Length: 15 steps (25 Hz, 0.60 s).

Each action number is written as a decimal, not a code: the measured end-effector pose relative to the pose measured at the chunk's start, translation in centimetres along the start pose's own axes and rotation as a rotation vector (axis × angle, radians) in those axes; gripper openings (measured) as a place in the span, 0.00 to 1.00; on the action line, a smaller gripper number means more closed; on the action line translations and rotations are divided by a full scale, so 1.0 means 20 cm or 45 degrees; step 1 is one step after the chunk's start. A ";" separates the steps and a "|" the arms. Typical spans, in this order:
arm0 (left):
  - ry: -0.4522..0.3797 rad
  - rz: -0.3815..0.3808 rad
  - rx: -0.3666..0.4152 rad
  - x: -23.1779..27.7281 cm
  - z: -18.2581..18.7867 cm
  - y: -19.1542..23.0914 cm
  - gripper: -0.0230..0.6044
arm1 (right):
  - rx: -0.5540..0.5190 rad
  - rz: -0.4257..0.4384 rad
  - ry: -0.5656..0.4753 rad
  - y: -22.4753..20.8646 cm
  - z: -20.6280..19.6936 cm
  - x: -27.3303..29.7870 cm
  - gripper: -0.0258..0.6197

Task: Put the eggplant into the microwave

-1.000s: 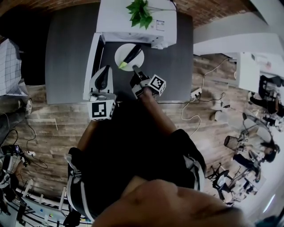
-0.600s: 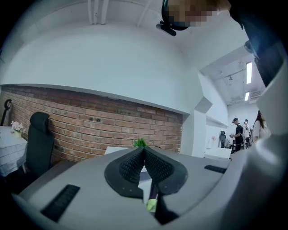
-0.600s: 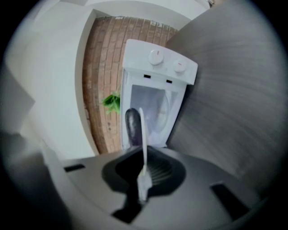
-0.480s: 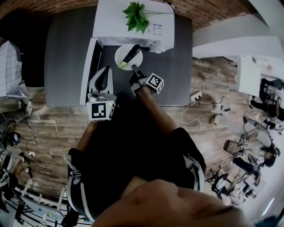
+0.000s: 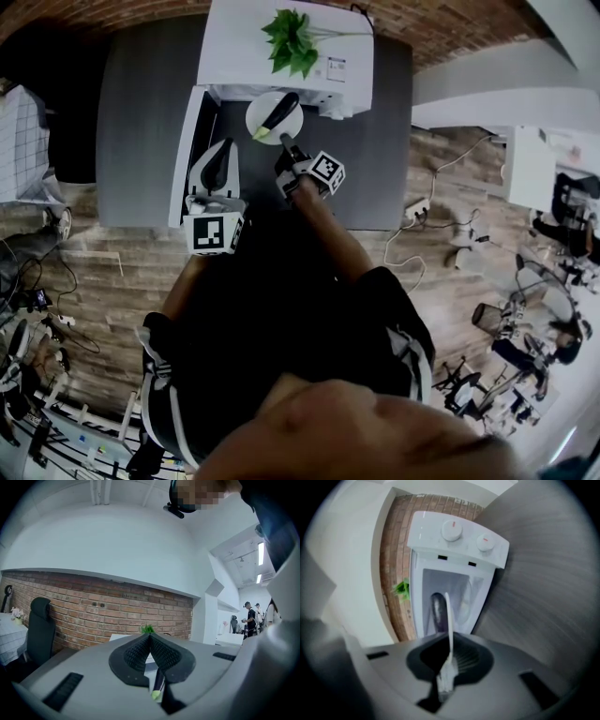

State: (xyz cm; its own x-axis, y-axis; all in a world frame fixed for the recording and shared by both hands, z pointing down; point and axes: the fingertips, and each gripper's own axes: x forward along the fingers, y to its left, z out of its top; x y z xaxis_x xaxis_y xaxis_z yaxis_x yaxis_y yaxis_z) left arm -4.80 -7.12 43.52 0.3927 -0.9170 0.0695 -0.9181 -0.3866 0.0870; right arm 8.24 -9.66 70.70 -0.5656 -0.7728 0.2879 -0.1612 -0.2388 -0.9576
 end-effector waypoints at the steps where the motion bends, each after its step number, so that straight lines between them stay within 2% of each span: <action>1: 0.007 0.004 -0.010 0.01 0.00 0.00 0.09 | 0.000 -0.006 -0.003 -0.02 0.01 0.01 0.10; 15: 0.030 -0.028 0.002 0.10 -0.02 0.05 0.09 | 0.042 0.032 -0.059 -0.12 0.09 0.21 0.10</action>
State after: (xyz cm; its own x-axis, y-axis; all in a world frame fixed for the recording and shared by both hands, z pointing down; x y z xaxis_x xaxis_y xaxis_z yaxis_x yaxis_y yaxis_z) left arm -4.98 -9.23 44.21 0.4137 -0.9059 0.0909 -0.9094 -0.4066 0.0873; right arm 7.72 -13.48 74.21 -0.5309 -0.8051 0.2644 -0.1199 -0.2375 -0.9640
